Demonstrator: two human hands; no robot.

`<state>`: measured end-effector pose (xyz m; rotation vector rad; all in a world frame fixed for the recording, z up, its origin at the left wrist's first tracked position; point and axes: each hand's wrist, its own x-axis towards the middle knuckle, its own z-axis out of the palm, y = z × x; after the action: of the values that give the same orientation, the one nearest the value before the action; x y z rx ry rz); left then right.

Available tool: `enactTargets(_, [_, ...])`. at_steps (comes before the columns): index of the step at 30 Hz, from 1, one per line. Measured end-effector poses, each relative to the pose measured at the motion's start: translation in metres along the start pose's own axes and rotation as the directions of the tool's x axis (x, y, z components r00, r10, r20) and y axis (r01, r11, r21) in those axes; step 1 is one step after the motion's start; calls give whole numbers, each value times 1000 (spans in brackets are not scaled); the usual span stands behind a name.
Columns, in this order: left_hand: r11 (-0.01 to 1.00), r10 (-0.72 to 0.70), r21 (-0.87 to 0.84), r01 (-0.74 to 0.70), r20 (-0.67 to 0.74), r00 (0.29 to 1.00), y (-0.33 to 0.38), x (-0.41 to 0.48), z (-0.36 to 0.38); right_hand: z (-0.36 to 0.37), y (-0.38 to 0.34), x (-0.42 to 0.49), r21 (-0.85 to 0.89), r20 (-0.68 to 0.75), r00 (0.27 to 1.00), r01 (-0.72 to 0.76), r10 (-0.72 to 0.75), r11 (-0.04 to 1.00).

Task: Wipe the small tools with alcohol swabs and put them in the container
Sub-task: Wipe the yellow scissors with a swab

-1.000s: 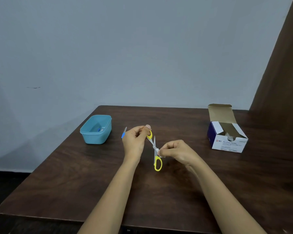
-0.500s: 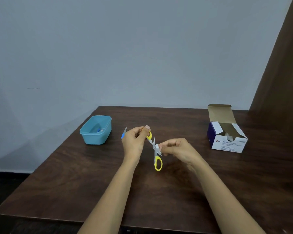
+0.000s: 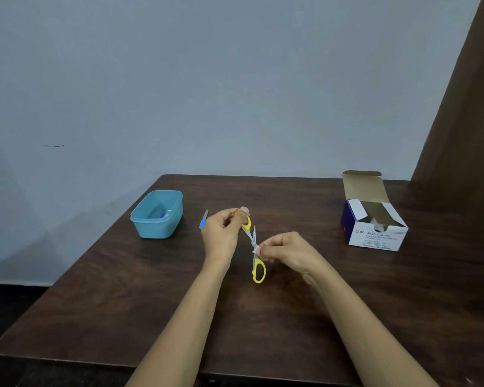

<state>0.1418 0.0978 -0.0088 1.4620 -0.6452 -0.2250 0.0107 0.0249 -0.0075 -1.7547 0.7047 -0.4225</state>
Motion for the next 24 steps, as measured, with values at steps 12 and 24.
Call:
enactTargets(12, [997, -37, -69, 34, -33, 999, 3, -2, -2, 9, 5, 0, 11, -120, 986, 121, -119, 993])
enactTargets(24, [970, -150, -219, 108, -184, 971, 6, 10, -14, -3, -1, -4, 143, -109, 991, 98, -83, 985])
